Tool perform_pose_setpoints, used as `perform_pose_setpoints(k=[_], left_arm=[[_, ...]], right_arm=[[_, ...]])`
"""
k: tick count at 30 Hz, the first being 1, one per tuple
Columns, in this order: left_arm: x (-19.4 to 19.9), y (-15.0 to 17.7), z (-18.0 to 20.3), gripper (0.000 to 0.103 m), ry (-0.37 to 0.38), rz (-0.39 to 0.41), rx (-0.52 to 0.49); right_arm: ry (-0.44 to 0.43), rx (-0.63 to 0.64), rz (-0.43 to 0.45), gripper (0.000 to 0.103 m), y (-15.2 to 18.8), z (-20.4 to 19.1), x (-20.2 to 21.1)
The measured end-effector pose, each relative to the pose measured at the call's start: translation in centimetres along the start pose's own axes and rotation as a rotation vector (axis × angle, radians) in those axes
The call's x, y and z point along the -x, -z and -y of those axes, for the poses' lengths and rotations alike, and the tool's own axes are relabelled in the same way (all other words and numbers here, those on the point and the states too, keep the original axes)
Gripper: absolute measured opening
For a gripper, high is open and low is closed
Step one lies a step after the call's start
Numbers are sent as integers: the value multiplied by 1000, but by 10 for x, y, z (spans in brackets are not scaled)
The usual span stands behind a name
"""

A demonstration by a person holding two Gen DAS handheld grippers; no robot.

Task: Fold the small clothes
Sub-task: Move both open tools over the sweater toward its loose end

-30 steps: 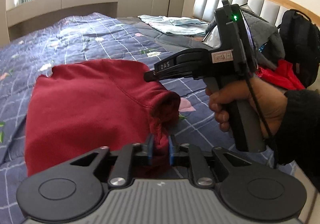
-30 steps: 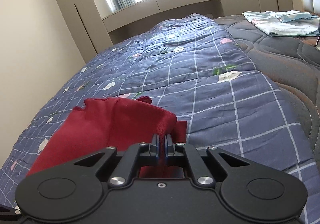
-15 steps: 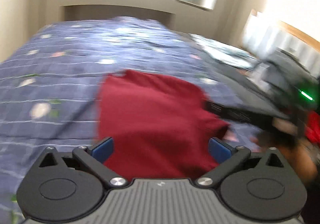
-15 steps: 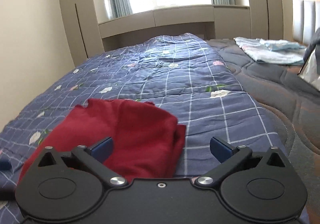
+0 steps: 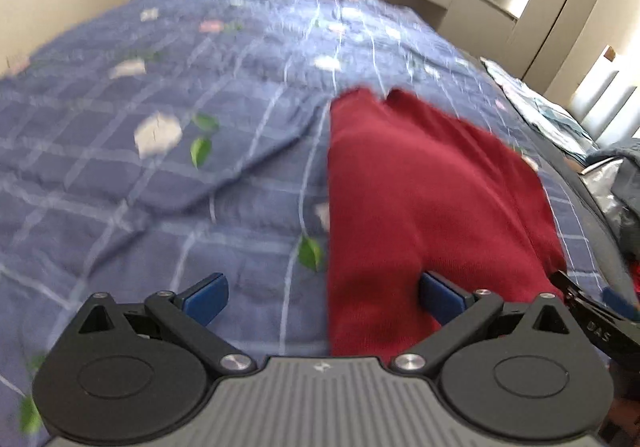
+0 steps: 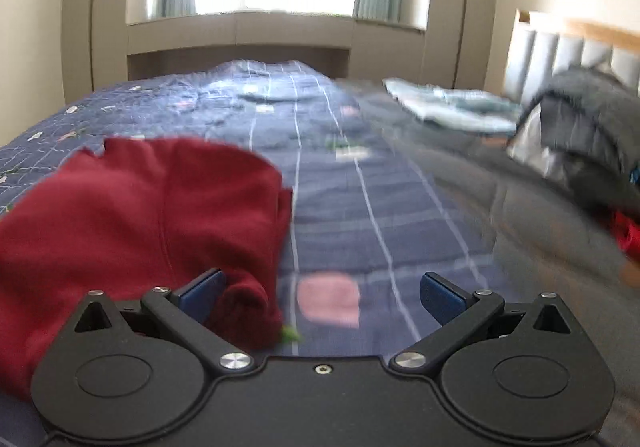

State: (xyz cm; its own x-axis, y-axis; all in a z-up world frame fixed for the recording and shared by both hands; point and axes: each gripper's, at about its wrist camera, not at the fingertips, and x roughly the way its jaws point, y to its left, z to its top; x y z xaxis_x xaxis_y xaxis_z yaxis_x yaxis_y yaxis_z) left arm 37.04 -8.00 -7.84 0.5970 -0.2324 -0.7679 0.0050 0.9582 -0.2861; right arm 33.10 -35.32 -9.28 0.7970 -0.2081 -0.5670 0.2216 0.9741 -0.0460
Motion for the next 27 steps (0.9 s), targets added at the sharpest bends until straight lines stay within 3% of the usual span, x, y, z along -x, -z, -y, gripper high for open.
perform_pose_setpoints(k=[3,9,14,18,21,27], left_arm=[[-2,12,-6,103,22,3,16],[5,10,1,103,-22,6,-9],[10,12,6,102,-42,18,-28],[10,13,6,102,-40,16,-26],[10,14,5,102,-35,12,-24],[12,13,5,102,-38,9,-37]], right_arm=[[7,-14,0,102,4,0,-1],[-7,-45,33,102,0,2,13],[-94,5,111,102,-2,-13,45],[-115,81,76,102,8,-27,49],[-67,113,15,102,20,-29,42],[-154,-52,-21,102,25,-1,40]])
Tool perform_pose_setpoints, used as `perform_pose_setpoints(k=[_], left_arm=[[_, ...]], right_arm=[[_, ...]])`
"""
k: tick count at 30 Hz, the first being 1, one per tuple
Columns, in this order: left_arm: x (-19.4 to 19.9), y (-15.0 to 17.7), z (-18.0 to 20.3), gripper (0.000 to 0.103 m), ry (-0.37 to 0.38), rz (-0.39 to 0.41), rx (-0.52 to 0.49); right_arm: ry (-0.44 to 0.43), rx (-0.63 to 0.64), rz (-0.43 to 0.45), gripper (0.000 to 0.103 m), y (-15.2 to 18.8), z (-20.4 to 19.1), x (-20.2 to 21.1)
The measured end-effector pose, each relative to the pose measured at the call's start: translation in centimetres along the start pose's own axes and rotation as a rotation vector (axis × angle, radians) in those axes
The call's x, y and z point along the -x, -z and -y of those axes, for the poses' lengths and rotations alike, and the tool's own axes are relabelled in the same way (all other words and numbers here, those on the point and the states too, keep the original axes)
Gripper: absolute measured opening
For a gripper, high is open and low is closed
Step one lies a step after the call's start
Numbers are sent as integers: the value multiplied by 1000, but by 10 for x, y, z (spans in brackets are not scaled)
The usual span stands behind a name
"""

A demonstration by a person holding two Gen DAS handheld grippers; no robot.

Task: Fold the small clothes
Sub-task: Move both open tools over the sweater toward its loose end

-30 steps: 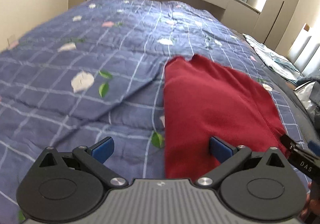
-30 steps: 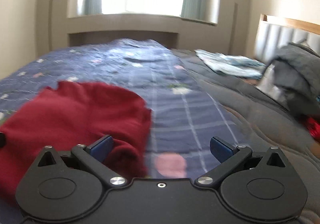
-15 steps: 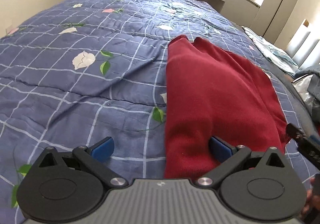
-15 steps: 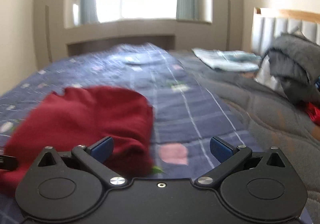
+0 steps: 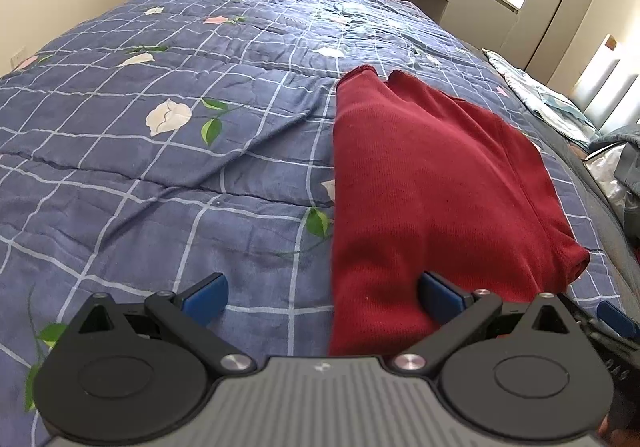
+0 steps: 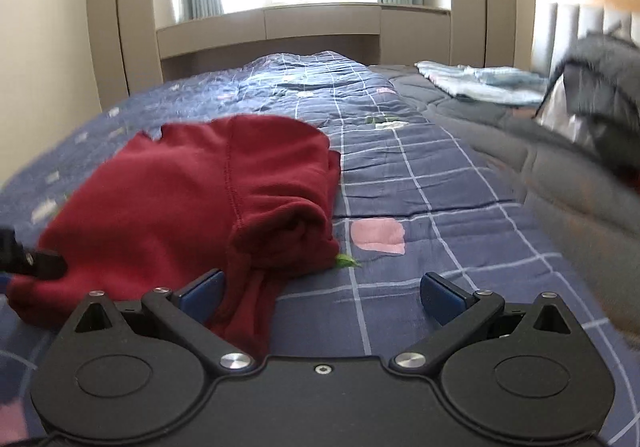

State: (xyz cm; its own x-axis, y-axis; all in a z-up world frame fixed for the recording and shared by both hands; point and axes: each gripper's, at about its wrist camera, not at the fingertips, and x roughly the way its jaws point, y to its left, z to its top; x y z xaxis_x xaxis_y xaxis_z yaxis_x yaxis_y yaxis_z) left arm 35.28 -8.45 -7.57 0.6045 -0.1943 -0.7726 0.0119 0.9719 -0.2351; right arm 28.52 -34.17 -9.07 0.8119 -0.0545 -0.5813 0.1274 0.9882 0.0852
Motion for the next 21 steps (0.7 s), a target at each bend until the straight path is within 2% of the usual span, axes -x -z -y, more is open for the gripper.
perform_pose_setpoints(k=[3,5,8,10,14,17,21], left_arm=[[6,-4,3,103,-11,20,-26],[14,-8,5,103,-27,73,-50],[18,-18,7,103,-25,139,-69],[13,-30,6,103,-18,140,-62],[-5,-51,6,103,-30,131,-68],[-21,-62,9,103,-40,115,-83],[-39,-68,13,103,-29,96,-101]], right_arm=[[-40,-27,52,102,-10,6,7],[-57,-31,91,102,-23,9,6],[-70,-31,91,102,-47,10,-13],[-85,-40,65,102,-63,10,-35],[-55,-37,-3,102,-92,4,-84],[-49,-40,-36,102,-101,1,-107],[13,-7,-89,102,-99,2,-132]])
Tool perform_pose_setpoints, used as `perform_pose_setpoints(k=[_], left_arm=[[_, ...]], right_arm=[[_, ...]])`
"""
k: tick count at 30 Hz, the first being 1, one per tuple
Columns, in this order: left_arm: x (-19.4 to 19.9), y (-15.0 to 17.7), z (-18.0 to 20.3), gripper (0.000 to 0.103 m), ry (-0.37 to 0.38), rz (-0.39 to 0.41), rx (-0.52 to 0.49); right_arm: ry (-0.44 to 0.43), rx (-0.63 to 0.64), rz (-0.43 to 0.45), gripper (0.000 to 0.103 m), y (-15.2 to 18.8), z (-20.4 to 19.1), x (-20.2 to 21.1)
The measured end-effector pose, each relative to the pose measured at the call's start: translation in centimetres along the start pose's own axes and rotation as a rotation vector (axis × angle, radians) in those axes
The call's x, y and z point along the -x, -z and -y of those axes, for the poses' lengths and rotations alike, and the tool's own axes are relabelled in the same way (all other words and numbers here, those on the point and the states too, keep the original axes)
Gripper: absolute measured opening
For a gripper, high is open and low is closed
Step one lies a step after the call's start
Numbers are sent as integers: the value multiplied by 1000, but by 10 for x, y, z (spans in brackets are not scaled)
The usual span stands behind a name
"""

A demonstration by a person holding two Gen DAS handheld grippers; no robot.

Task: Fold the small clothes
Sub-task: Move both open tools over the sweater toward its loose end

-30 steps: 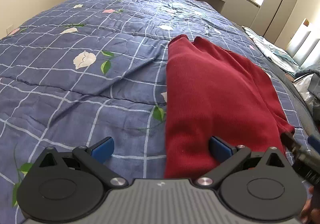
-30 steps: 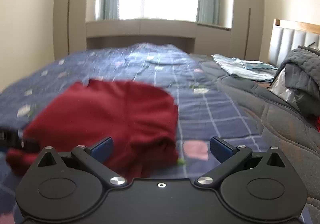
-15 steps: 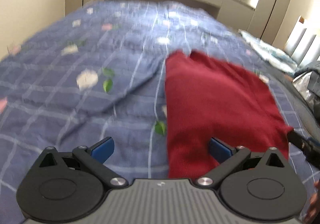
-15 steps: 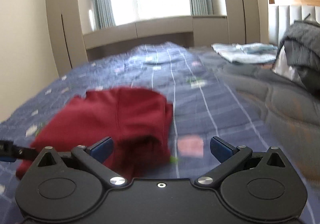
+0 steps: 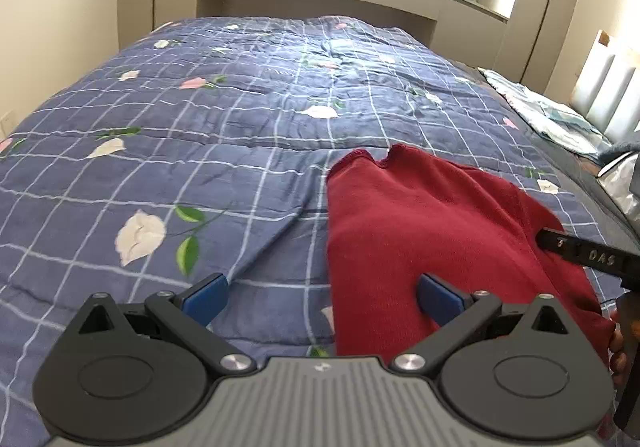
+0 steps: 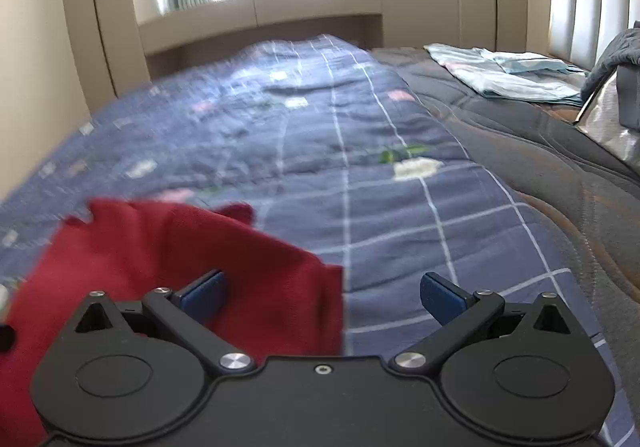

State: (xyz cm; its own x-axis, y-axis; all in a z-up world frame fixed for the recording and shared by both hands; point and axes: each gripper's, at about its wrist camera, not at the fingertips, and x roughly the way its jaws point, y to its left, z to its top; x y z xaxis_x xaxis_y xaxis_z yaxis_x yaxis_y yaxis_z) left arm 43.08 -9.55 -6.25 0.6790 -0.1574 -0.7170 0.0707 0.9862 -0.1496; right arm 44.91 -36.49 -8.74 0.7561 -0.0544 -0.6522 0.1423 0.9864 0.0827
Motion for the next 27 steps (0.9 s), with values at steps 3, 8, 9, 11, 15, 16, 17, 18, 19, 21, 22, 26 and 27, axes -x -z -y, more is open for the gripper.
perform_pose_setpoints(k=[3,8,9,11,15,16,17,18,19,21,22,26,27], left_arm=[[-6,0,2,103,5,-7,-11],[-10,2,0,103,13,-7,-10],[-10,2,0,103,13,-9,-8],[-9,2,0,103,11,-11,-10],[-8,0,2,103,2,-15,-20],[-8,-1,3,103,-1,-16,-23],[-8,-1,3,103,-4,-17,-25],[-8,-1,4,103,-6,-17,-28],[-7,-1,5,103,-8,-17,-31],[-7,-2,5,103,-11,-18,-34],[-6,-2,6,103,-12,-19,-35],[-4,-5,6,103,-11,-15,-22],[-4,-6,6,103,-10,-13,-22]], right_arm=[[66,18,3,102,5,6,-5],[69,0,-1,102,8,14,-5],[78,16,4,102,8,12,-3],[93,39,11,102,7,7,-1],[108,84,23,102,4,2,2],[110,93,25,102,4,1,2],[110,100,25,102,3,1,2],[109,104,24,102,3,1,2],[109,106,24,102,2,2,2],[111,112,25,102,2,2,3],[112,117,27,102,1,1,3],[119,144,29,102,-1,-1,3],[122,151,29,102,-1,-2,4]])
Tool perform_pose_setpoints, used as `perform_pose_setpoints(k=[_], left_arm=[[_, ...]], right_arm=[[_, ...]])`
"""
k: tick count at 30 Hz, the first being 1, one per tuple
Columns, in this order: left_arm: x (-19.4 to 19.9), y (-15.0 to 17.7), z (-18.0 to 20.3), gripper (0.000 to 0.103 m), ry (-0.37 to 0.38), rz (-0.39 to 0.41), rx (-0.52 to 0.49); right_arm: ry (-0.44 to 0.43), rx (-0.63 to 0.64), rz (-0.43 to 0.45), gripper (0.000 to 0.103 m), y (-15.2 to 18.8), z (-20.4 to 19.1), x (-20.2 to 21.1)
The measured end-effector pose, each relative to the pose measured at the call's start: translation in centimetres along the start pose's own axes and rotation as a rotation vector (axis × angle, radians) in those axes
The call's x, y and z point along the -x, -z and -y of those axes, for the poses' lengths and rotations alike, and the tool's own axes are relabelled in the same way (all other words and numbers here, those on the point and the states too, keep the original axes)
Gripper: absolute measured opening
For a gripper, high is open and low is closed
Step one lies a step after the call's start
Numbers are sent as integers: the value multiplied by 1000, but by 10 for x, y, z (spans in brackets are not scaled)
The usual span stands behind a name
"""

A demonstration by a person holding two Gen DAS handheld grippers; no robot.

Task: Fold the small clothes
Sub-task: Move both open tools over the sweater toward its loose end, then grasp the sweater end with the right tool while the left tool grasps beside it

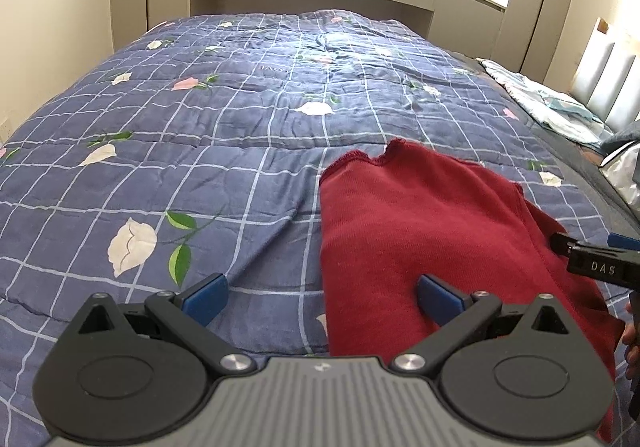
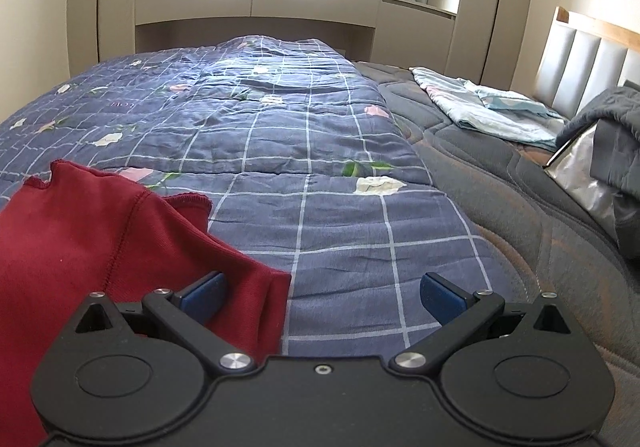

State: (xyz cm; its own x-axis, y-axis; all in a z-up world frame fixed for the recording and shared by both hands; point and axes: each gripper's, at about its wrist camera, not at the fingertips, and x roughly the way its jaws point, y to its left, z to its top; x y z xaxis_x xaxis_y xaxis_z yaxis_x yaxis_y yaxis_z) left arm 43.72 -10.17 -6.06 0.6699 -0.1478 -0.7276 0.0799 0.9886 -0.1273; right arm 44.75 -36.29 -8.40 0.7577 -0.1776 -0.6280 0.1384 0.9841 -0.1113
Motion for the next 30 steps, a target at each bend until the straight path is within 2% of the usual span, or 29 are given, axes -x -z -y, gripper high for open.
perform_pose_setpoints(k=[4,6,8,10,13,14,18,21,26,30], left_arm=[[2,-4,1,103,7,6,-7],[4,-7,2,103,22,9,-10],[5,-10,0,103,44,14,-11],[3,-13,-1,103,70,4,-10],[-7,-15,-3,103,87,-41,9],[-10,-15,-4,103,89,-59,12],[-19,-9,-4,102,98,-93,11],[-19,-7,-6,102,108,-93,11],[-23,-7,-11,102,132,-116,33],[-23,-7,-11,102,136,-115,34]], right_arm=[[13,10,10,102,-4,0,5],[-8,-7,41,102,-6,3,12],[-93,-56,86,102,-5,12,25],[-194,-120,89,102,-2,22,32],[-364,-213,17,102,6,35,30],[-389,-233,-7,102,9,37,27],[-377,-260,-77,102,22,36,20],[-450,-356,-127,102,31,40,15],[-454,-409,-138,102,33,41,16],[-414,-428,-131,95,33,39,16]])
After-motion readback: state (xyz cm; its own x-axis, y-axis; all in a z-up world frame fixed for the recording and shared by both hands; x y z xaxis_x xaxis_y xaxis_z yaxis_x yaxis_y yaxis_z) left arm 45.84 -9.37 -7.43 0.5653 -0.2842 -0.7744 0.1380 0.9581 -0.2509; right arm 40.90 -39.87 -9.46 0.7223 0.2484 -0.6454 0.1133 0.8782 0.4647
